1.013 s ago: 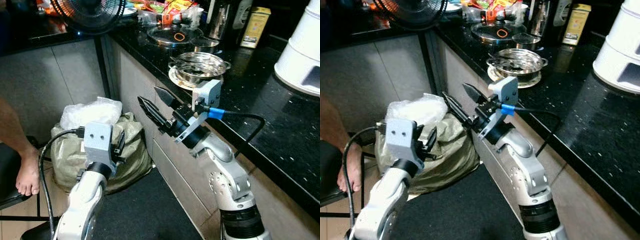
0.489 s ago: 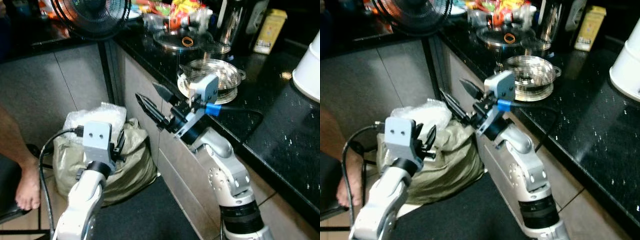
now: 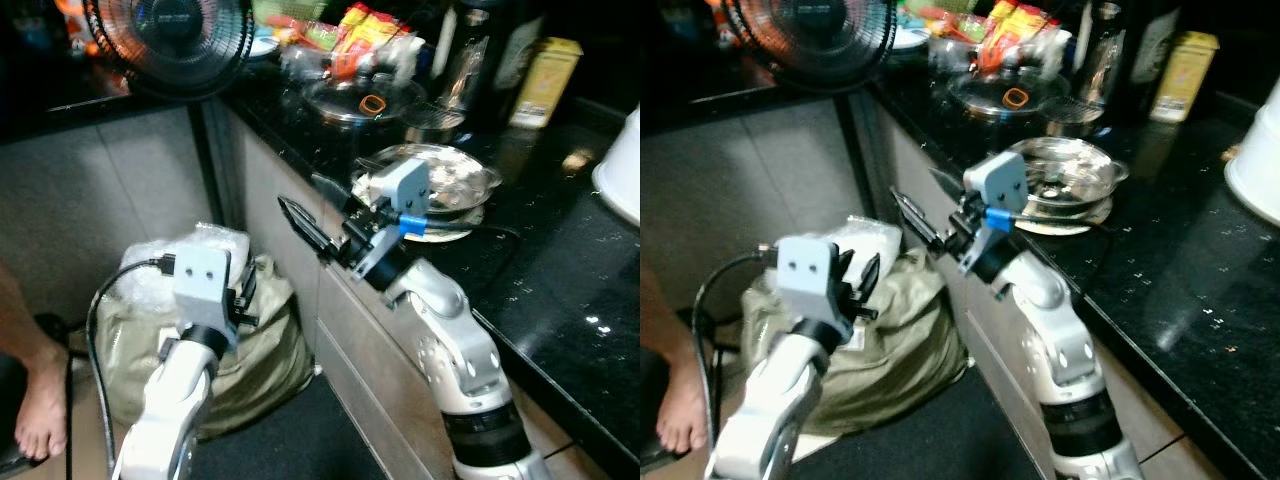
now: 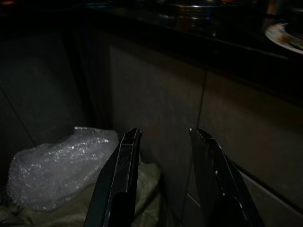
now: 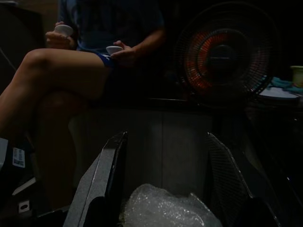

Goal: Kitchen organization

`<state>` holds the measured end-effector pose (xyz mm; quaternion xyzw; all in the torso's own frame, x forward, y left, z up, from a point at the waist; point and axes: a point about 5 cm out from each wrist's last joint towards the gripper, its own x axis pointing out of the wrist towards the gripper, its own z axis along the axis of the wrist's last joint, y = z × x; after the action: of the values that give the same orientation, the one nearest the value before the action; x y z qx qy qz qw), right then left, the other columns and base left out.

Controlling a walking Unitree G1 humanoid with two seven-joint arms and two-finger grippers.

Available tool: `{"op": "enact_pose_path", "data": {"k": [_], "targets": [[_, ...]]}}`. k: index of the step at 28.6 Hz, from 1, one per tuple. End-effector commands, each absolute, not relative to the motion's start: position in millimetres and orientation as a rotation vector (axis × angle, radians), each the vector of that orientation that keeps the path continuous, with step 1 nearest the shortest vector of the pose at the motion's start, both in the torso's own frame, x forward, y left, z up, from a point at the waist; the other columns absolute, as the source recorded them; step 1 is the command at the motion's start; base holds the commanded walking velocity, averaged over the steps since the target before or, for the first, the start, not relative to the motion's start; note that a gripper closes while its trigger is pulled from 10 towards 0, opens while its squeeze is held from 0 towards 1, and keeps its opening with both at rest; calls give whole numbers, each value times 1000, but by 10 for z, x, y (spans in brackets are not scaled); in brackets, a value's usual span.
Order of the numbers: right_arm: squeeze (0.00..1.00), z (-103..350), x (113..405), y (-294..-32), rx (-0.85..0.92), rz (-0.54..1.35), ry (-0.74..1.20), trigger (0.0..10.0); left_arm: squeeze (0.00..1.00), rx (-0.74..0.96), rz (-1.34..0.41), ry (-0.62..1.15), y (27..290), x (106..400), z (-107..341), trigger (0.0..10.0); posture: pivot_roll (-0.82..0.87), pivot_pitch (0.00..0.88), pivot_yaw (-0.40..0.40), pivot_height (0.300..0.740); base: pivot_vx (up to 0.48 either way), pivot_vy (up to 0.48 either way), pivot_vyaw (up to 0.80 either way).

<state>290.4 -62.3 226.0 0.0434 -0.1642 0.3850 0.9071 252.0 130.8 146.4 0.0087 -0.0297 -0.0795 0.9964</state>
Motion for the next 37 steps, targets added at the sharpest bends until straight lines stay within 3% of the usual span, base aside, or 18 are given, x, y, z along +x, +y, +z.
{"op": "enact_pose_path", "data": {"k": [1, 13, 26, 33, 34, 37], "targets": [[0, 2245, 2928, -647, 77, 778, -336, 10000, 0, 21, -167, -49, 1287, 2520, 1436, 10000, 92, 1, -9, 740, 285, 0, 0], [0, 2302, 2974, -652, 59, 741, -350, 10000, 0, 19, -166, -47, 1289, 2520, 1428, 10000, 92, 0, -12, 740, 282, 0, 0], [0, 2601, 3041, -835, 22, 718, -430, 10000, 0, 44, -180, -63, 1260, 2526, 1455, 10000, 91, 6, -12, 740, 0, 0, 0], [0, 2977, 3047, -880, -137, 729, -530, 10000, 0, 51, -183, -65, 1254, 2531, 1458, 10000, 94, 5, -15, 740, 0, 0, 0], [0, 2969, 3096, -827, -308, 708, -493, 10000, 0, 53, -183, -64, 1255, 2535, 1455, 10000, 94, 4, -14, 740, 0, 0, 0], [0, 2927, 3160, -786, -451, 683, -437, 10000, 0, 55, -184, -64, 1255, 2538, 1455, 10000, 94, 4, -14, 740, 0, 0, 0]]}}
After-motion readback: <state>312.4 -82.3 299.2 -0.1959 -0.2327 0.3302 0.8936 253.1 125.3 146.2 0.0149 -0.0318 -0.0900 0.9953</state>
